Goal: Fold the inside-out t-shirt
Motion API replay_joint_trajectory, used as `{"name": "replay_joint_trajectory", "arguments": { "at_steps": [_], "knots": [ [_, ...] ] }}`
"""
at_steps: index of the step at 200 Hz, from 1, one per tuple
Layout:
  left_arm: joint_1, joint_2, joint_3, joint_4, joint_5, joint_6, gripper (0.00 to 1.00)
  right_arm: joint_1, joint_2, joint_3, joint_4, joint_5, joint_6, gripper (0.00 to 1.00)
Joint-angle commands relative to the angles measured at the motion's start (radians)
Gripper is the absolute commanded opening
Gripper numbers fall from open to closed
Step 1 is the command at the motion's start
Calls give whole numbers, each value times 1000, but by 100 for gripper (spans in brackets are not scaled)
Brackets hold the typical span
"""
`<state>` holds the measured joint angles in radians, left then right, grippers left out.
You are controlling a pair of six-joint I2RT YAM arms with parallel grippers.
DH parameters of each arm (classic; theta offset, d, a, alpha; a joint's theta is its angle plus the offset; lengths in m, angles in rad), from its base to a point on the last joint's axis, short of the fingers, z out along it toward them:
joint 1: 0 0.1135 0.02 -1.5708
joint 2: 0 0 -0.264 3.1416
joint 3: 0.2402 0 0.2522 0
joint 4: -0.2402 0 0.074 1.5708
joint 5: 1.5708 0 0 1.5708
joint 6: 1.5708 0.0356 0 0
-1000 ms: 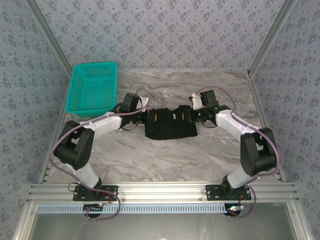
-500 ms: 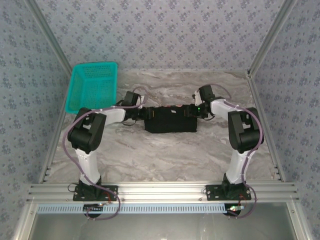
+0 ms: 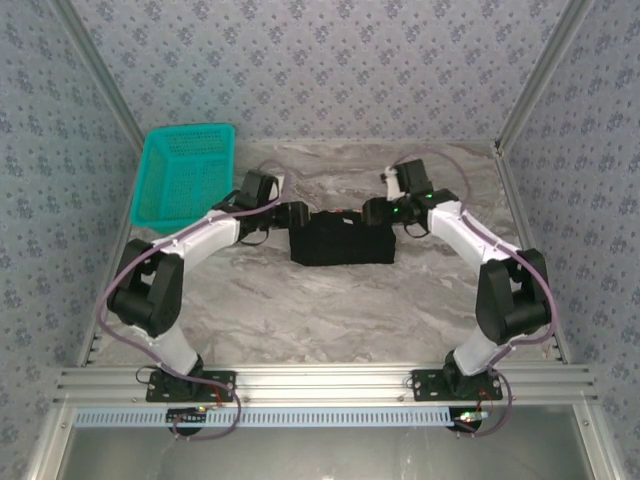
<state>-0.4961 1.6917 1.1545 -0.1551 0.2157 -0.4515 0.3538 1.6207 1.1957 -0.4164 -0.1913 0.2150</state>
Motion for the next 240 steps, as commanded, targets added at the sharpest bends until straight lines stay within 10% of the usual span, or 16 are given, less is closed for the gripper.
{"name": "replay_joint_trajectory", "arguments": {
  "at_steps": [1, 106, 167, 240],
  "knots": [
    [-58, 30, -5, -6, 107, 28, 73, 52, 49, -61, 12, -69, 89, 66],
    [-82, 297, 96, 30, 145, 30, 71, -36, 388, 187, -180, 169, 7, 54],
    [-70, 86, 164, -7, 87, -15, 80, 39, 211, 179, -97, 234, -44, 61],
    [33, -166, -2, -187, -76, -56, 80, 99, 457, 292, -180, 310, 52, 65]
  ]
}}
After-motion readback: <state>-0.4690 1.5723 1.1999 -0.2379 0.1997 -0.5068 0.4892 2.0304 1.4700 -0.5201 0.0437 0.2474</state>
